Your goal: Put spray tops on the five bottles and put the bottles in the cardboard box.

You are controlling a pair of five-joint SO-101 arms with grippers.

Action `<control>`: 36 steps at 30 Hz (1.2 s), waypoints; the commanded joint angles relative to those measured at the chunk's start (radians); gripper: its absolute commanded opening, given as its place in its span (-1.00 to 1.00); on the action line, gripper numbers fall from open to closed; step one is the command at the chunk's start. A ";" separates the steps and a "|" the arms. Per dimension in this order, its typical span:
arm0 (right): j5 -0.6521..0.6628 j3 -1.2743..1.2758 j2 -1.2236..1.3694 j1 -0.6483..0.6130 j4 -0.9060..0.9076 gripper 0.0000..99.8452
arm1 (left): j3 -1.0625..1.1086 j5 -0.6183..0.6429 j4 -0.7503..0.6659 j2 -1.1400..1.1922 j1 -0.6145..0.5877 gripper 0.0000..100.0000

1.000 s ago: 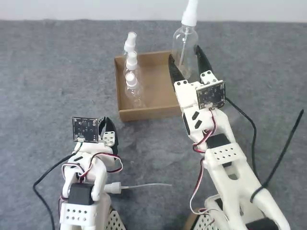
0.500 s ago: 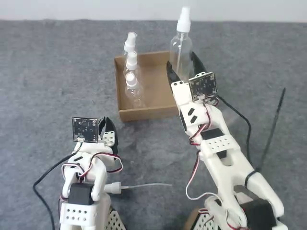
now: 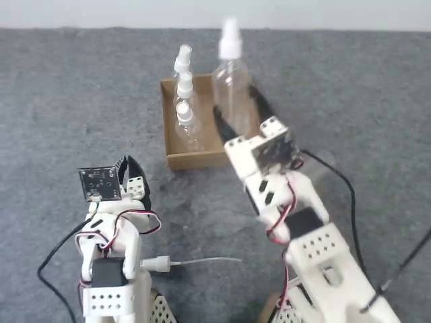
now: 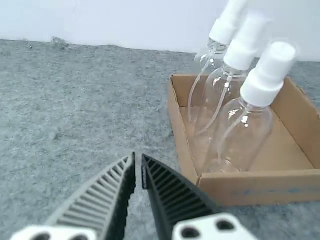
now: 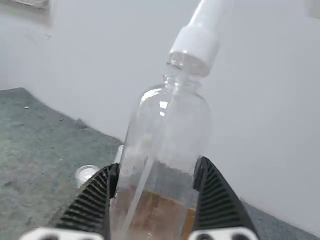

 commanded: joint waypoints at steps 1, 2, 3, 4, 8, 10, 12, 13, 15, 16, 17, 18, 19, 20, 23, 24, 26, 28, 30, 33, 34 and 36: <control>0.025 0.018 -0.200 -0.087 0.137 -0.99 | -0.018 0.008 -0.035 -0.018 -0.009 -0.97; 0.023 0.029 -0.232 -0.099 0.160 -0.99 | -0.018 0.008 -0.035 -0.018 -0.009 -0.97; 0.021 0.044 -0.265 -0.108 0.182 -0.99 | -0.018 0.008 -0.035 -0.018 -0.009 -0.97; 0.021 0.058 -0.297 -0.117 0.200 -0.99 | -0.018 0.008 -0.035 -0.018 -0.009 -0.97; 0.025 0.144 -0.423 -0.162 0.272 -0.99 | -0.019 0.008 -0.035 -0.018 -0.009 -0.97; 0.028 0.204 -0.487 -0.183 0.305 -0.99 | -0.019 0.008 -0.035 -0.018 -0.009 -0.97; 0.028 0.273 -0.550 -0.205 0.315 -0.99 | -0.019 0.008 -0.035 -0.018 -0.009 -0.97; 0.028 0.307 -0.581 -0.213 0.315 -0.99 | -0.019 0.008 -0.037 -0.018 -0.009 -0.97; 0.029 0.374 -0.647 -0.232 0.315 -0.99 | -0.019 0.009 -0.051 -0.018 -0.009 -0.97; 0.029 0.404 -0.679 -0.243 0.315 -0.99 | -0.016 0.009 -0.058 -0.018 -0.009 -0.97; 0.029 0.436 -0.714 -0.254 0.315 -0.99 | -0.015 0.009 -0.064 -0.018 -0.009 -0.97; 0.029 0.466 -0.750 -0.266 0.315 -0.99 | -0.015 0.009 -0.064 -0.018 -0.009 -0.97; 0.029 0.496 -0.783 -0.278 0.315 -0.99 | -0.016 0.009 -0.064 -0.018 -0.009 -0.97; 0.029 0.526 -0.817 -0.292 0.317 -0.99 | -0.018 0.009 -0.066 -0.018 -0.009 -0.97; 0.043 0.528 -0.877 -0.321 0.423 -0.99 | -0.015 0.009 -0.101 -0.018 -0.009 -0.97; 0.044 0.529 -0.892 -0.334 0.456 -0.99 | -0.015 0.009 -0.109 -0.018 -0.009 -0.97; 0.048 0.529 -0.912 -0.358 0.516 -0.99 | -0.015 0.009 -0.127 -0.018 -0.008 -0.97; 0.044 0.528 -0.938 -0.374 0.565 -0.99 | -0.015 0.009 -0.155 -0.018 -0.008 -0.97; 0.048 0.528 -0.941 -0.392 0.590 -0.99 | -0.015 0.009 -0.193 -0.018 -0.008 -0.97; 0.048 0.528 -0.941 -0.421 0.604 -0.99 | -0.015 0.011 -0.250 -0.018 0.000 -0.97; 0.048 0.528 -0.941 -0.432 0.611 -0.99 | -0.015 0.011 -0.269 -0.018 0.003 -0.97; 0.049 0.528 -0.941 -0.456 0.628 -0.99 | -0.015 0.011 -0.299 -0.018 0.021 -0.97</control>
